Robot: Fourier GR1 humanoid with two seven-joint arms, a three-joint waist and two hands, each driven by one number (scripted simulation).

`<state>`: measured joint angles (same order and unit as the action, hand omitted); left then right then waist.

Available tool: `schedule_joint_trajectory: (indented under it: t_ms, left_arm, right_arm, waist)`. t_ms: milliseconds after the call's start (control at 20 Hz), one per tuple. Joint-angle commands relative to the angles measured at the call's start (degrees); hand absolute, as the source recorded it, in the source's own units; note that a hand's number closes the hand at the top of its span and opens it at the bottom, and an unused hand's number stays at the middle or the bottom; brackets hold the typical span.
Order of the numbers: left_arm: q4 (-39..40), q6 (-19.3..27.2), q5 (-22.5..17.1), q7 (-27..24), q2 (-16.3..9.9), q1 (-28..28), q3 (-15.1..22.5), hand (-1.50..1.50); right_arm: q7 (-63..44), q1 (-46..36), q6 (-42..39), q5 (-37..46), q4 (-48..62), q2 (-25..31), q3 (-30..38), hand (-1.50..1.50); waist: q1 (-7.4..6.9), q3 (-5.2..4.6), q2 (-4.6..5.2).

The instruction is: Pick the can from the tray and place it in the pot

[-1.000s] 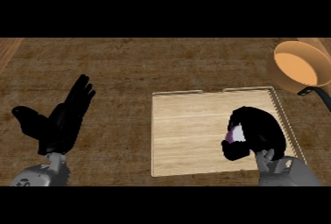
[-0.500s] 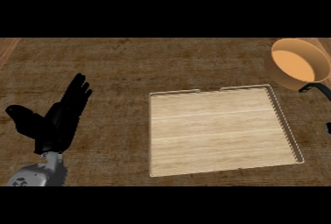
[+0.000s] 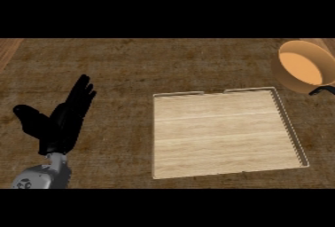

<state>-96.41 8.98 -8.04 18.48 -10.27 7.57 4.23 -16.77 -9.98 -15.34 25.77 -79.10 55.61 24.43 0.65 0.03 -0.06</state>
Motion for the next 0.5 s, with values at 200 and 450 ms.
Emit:
schedule_joint_trajectory:
  t_ms: [200, 450]
  left_arm:
    - [2.55, -0.04, 0.73, -0.45, 1.15, 1.86, 0.13, 0.00]
    - [2.41, -0.98, 1.54, -1.23, 1.49, 1.21, 0.78, 0.00]
  right_arm:
    - [1.93, -10.61, -1.83, -4.97, -5.31, 6.32, 5.11, 1.50]
    - [-2.54, -17.94, -1.43, -6.98, -6.36, 4.22, 1.30, 1.50]
  waist:
    - [-0.93, -0.12, 0.19]
    - [-1.60, -0.09, 0.21]
